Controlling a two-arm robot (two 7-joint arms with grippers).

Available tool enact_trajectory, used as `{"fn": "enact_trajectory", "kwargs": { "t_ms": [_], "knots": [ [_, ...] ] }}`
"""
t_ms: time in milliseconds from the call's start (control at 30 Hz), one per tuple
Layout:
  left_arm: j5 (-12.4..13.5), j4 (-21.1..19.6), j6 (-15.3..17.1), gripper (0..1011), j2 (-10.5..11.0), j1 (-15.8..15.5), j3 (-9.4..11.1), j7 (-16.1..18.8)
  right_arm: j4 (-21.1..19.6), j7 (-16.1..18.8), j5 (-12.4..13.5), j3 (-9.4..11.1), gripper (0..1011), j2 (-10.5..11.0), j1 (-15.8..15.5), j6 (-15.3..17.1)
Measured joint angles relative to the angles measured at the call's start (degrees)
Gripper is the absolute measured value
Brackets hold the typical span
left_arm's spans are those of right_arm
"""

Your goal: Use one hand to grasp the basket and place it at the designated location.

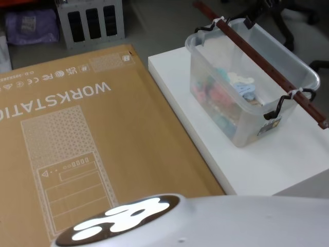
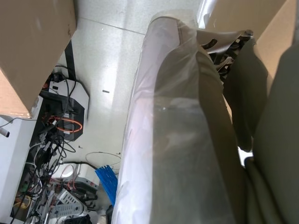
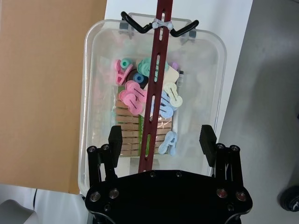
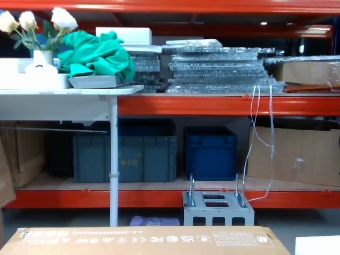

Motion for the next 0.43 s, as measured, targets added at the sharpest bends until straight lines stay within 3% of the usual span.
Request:
{"fn": "enact_trajectory", "kwargs": {
  "t_ms": [433],
  "knots": [
    [0.0, 0.0, 0.0, 0, 0.0, 0.0, 0.0, 0.0, 0.2, 0.0, 0.0, -0.2, 1001, -0.2, 0.1, -0.3]
  ]
}}
